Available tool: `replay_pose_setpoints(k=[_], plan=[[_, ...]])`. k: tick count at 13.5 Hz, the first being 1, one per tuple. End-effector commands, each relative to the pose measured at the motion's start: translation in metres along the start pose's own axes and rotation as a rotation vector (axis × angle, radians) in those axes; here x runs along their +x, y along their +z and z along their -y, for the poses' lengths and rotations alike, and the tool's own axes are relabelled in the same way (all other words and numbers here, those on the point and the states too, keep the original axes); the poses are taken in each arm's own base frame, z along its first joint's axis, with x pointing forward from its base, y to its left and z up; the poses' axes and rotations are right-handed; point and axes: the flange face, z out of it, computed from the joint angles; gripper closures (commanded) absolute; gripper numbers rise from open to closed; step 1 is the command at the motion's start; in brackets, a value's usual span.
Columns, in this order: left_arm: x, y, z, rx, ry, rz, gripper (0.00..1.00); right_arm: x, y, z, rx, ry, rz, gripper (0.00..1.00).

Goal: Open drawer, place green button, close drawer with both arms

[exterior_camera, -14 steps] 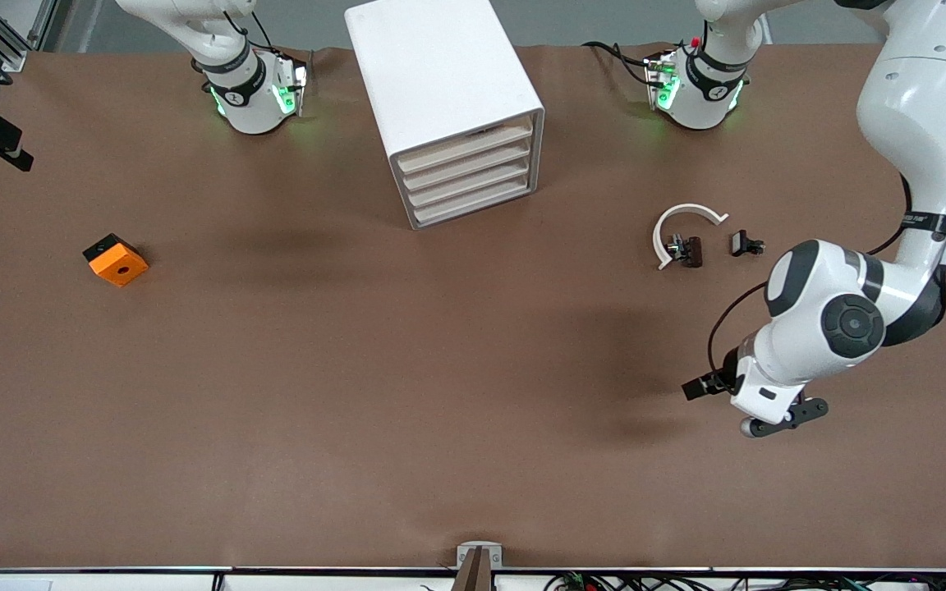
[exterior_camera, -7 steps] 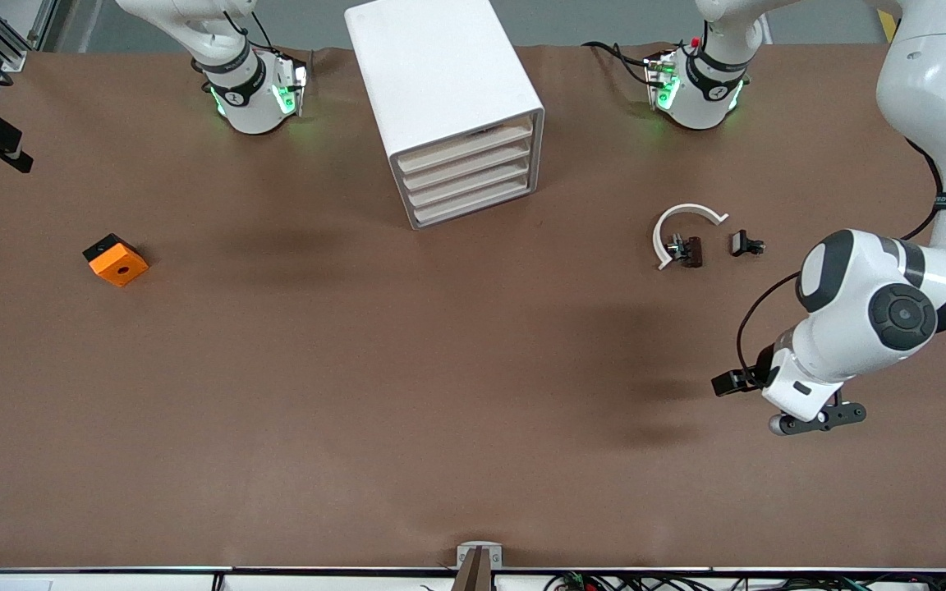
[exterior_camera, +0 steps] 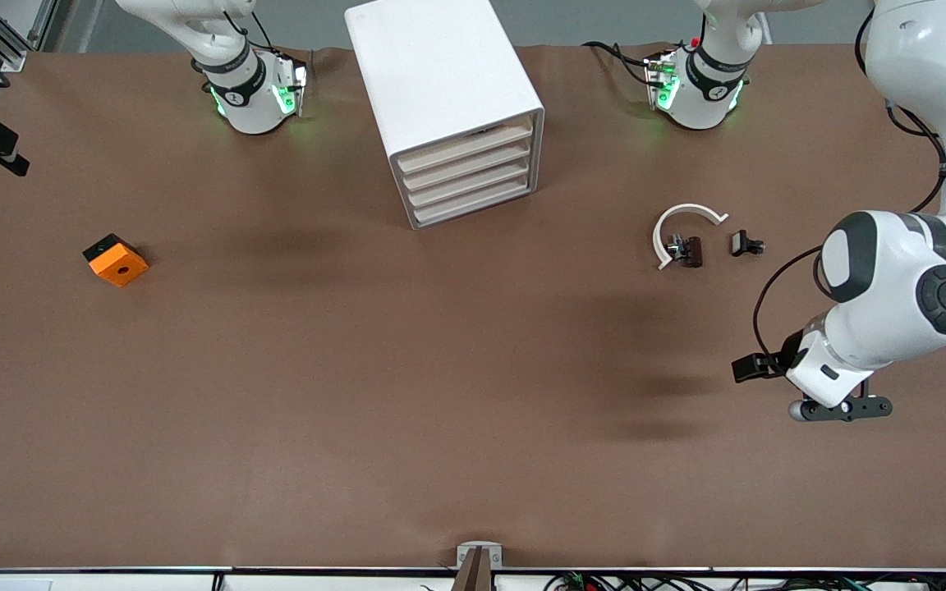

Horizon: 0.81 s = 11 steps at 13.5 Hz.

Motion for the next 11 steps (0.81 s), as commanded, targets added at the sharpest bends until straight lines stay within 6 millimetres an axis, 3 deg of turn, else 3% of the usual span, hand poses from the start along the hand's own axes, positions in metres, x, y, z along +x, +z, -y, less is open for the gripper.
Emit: replay_pose_setpoints(k=[1, 4, 6, 11], plan=[[-0.020, -0.016, 0.010, -0.023, 0.028, 0.005, 0.00, -0.008, -0.003, -0.001, -0.001, 0.000, -0.005, 0.00], [-0.034, -0.042, 0.017, -0.030, 0.022, -0.020, 0.00, -0.008, -0.003, -0.001, -0.001, -0.001, -0.005, 0.00], [-0.046, -0.067, 0.033, -0.030, 0.018, -0.044, 0.00, -0.008, -0.004, -0.002, -0.002, 0.003, -0.010, 0.00], [-0.086, -0.159, 0.044, -0.026, 0.074, -0.035, 0.00, -0.008, -0.002, -0.001, -0.001, 0.000, -0.002, 0.00]])
